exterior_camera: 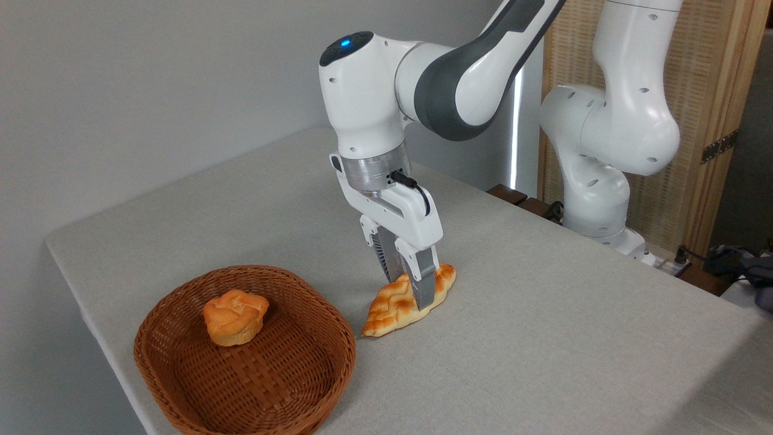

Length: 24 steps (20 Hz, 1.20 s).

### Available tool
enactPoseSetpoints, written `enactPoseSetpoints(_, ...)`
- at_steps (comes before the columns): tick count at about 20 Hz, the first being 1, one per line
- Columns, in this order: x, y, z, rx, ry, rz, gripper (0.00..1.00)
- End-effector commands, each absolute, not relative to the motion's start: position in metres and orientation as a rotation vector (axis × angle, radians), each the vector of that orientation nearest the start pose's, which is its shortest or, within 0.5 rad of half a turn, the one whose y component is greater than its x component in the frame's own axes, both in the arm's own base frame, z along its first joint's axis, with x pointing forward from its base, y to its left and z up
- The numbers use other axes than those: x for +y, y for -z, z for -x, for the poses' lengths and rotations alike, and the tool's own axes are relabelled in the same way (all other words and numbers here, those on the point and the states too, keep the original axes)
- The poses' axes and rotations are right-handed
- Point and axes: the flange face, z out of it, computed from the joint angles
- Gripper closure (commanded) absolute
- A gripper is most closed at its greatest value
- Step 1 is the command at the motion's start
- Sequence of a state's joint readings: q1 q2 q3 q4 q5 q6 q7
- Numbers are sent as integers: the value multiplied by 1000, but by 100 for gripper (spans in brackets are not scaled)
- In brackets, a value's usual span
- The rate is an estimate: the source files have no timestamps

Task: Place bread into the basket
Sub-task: 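Close the gripper on the middle of the braided bread, then lift the braided bread and carry it over the wicker basket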

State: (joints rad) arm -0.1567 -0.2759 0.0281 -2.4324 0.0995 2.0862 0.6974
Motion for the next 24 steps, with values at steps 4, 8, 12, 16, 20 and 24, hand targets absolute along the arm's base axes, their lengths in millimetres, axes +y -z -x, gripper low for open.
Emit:
enactPoseSetpoints(4,-49,-409,-433,1349,-142,2765,58)
enactPoseSetpoints(8,-58,-447,-435,1365,-217,2763,59)
enactPoseSetpoints(12,-67,-503,-461,1340,-179,2857,58)
enactPoseSetpoints(16,-62,-541,-531,1270,-17,2917,45)
enactPoseSetpoints(20,-55,-540,-585,1220,102,2914,42)
enactPoseSetpoints(24,-59,-517,-619,1190,294,2855,42)
